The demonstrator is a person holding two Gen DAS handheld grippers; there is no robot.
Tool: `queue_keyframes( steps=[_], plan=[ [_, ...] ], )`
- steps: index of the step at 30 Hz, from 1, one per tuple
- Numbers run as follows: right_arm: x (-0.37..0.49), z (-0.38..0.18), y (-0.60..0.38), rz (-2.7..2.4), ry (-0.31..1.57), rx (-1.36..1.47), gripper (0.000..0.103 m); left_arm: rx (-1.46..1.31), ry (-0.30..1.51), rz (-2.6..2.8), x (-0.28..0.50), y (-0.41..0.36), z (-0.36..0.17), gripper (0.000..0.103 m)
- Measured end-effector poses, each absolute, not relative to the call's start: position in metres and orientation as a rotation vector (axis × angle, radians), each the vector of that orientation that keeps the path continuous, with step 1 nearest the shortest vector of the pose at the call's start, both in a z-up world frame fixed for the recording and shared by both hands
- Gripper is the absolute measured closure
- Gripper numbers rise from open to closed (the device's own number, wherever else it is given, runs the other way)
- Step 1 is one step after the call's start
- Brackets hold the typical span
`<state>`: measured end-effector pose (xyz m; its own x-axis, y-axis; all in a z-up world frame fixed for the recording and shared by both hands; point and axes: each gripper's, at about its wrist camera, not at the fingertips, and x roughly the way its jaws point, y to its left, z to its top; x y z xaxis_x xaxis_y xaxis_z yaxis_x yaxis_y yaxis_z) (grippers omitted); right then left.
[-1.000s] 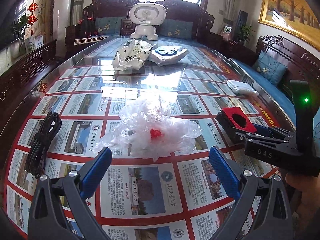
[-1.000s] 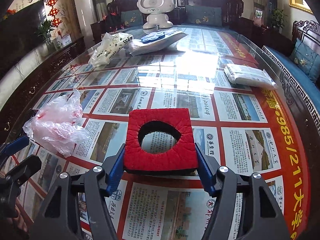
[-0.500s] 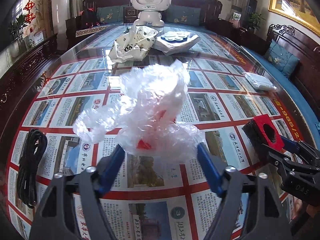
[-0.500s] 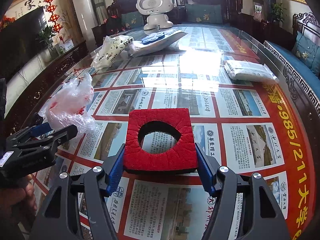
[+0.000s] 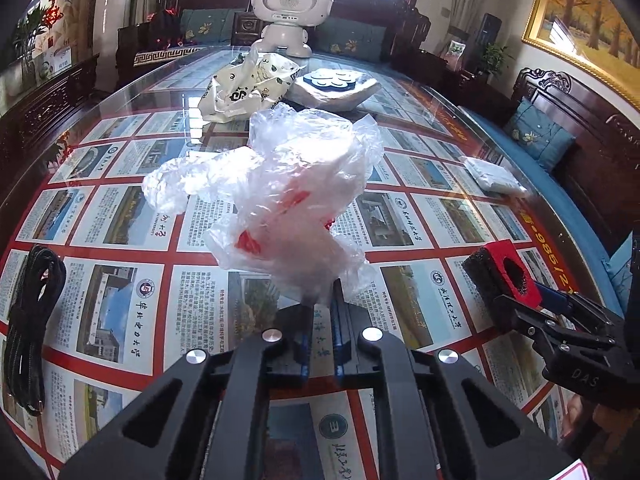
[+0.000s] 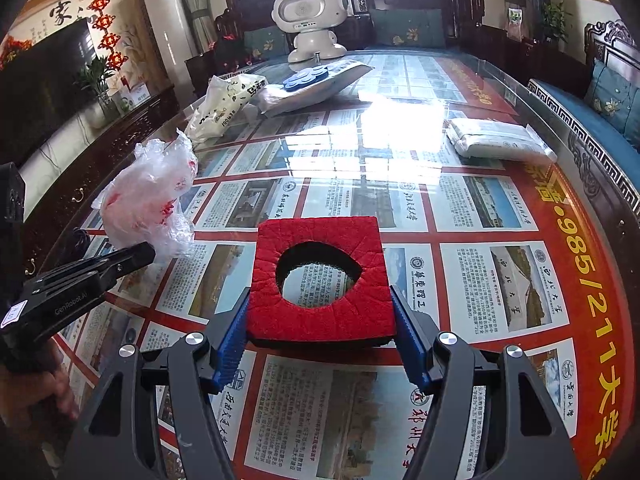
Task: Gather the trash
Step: 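Lift the plastic bag and foam square off the table toward the bucket with both tools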
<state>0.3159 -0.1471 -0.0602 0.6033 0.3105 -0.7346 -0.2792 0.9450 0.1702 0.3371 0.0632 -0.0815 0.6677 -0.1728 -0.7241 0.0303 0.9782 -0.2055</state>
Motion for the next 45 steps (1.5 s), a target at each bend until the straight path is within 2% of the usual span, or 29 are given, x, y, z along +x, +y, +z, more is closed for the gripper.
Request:
queue_keyframes(
  steps=[10,18,32,45],
  plan=[
    [0.306,-0.053,-0.146,0.36,0.848,0.038,0.04,-0.185,0.743,-0.144,0.299,0.061,-0.06,0.095],
    [0.262,-0.026,-0.156,0.391,0.804,0.025,0.04,-0.126,0.675,-0.199,0.243,0.034,-0.029,0.095],
    [0.104,0.025,-0.22,0.373,0.706,0.013,0.04,-0.045,0.621,-0.343,0.102,-0.029,0.009,0.095],
    [-0.057,0.019,-0.27,0.341,0.686,-0.007,0.04,0.0,0.656,-0.465,-0.05,-0.069,-0.017,0.095]
  ],
)
